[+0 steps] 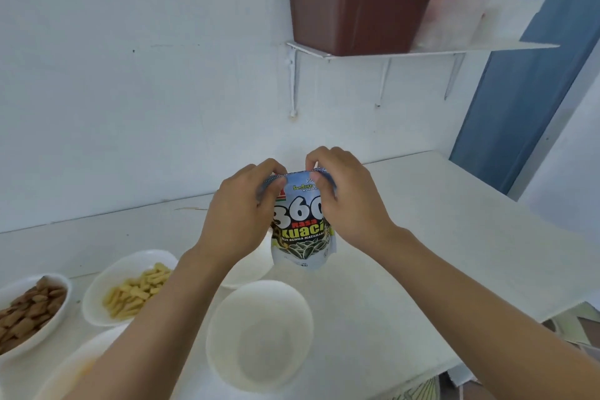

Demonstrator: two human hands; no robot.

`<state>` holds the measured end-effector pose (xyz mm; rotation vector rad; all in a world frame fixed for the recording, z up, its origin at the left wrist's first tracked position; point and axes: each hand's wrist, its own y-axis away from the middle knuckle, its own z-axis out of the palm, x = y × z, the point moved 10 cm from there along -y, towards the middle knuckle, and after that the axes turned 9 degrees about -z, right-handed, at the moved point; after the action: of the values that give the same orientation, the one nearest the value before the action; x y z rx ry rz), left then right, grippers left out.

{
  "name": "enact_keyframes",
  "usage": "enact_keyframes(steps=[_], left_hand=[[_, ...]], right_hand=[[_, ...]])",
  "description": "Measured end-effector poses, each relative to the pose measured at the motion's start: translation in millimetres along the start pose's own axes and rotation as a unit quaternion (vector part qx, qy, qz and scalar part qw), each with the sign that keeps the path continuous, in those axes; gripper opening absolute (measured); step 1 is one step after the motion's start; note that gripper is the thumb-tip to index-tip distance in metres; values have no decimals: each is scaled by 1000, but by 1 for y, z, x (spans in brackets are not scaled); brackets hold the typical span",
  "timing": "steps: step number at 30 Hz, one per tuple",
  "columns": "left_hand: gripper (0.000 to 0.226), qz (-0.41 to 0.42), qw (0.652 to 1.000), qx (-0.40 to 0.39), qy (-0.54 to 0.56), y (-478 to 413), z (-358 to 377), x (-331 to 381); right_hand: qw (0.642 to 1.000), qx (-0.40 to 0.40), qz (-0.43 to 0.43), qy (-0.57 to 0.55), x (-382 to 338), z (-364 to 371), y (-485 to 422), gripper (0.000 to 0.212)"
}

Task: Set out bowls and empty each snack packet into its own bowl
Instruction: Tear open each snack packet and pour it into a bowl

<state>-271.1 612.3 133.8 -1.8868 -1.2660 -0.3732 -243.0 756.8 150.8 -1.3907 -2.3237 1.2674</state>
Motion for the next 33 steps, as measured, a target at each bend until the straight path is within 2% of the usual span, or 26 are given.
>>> enact_keyframes(steps=[6, 10, 15, 23, 31, 33], left_hand=[[14, -102, 993, -18, -63, 13, 77, 22], [13, -119, 989, -13, -91, 31, 110, 32], [12, -141, 984, -12, -109, 45, 133, 32], [14, -173, 977, -25, -119, 47, 146, 24], [11, -148, 981, -46, -118, 38, 149, 17], [8, -144, 981, -65, -114, 35, 149, 12]], right_hand=[[994, -84, -57, 28, 55, -13, 44, 15], [988, -137, -70, 3, 83, -12, 68, 20], [981, -173, -81, -9, 100, -7, 87, 16], [976, -202, -79, -21, 113, 4, 99, 32], [975, -212, -55, -25, 118, 14, 100, 26], [976, -208, -54, -38, 115, 17, 99, 19]])
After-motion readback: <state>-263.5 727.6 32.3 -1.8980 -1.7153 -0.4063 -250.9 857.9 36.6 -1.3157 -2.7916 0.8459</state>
